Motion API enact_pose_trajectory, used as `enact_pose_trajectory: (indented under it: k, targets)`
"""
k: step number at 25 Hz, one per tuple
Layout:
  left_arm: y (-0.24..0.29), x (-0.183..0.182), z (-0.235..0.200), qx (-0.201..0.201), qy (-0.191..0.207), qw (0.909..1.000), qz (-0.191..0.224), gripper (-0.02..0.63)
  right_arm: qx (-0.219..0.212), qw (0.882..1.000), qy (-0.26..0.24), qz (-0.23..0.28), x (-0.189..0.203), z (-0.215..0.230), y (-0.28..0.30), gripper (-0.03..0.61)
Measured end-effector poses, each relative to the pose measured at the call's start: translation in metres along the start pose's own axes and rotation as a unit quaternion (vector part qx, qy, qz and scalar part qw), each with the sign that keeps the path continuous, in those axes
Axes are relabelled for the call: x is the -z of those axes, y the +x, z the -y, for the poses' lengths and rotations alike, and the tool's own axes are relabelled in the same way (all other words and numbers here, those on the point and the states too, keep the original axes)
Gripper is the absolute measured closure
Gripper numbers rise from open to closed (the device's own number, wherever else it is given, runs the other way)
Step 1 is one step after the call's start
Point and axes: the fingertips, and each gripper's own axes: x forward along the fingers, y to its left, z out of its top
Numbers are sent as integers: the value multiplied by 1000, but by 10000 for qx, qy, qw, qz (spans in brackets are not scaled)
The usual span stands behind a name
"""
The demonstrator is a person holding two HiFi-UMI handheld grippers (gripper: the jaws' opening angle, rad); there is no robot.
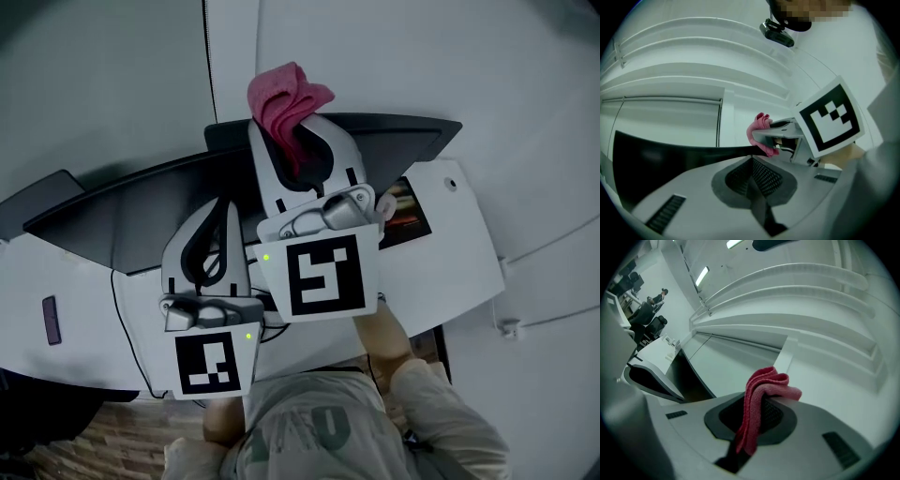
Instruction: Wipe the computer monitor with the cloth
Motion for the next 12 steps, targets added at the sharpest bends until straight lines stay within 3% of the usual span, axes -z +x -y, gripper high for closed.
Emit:
enact_pose_trajectory:
  k: [7,12]
  targets:
    - [42,0,100,530,-52,9986,63,598,289,9993,183,-138,50,99,-41,522]
    - [53,11,110,719,-182,9972,66,598,559,9979,179,-281,77,125,-40,522]
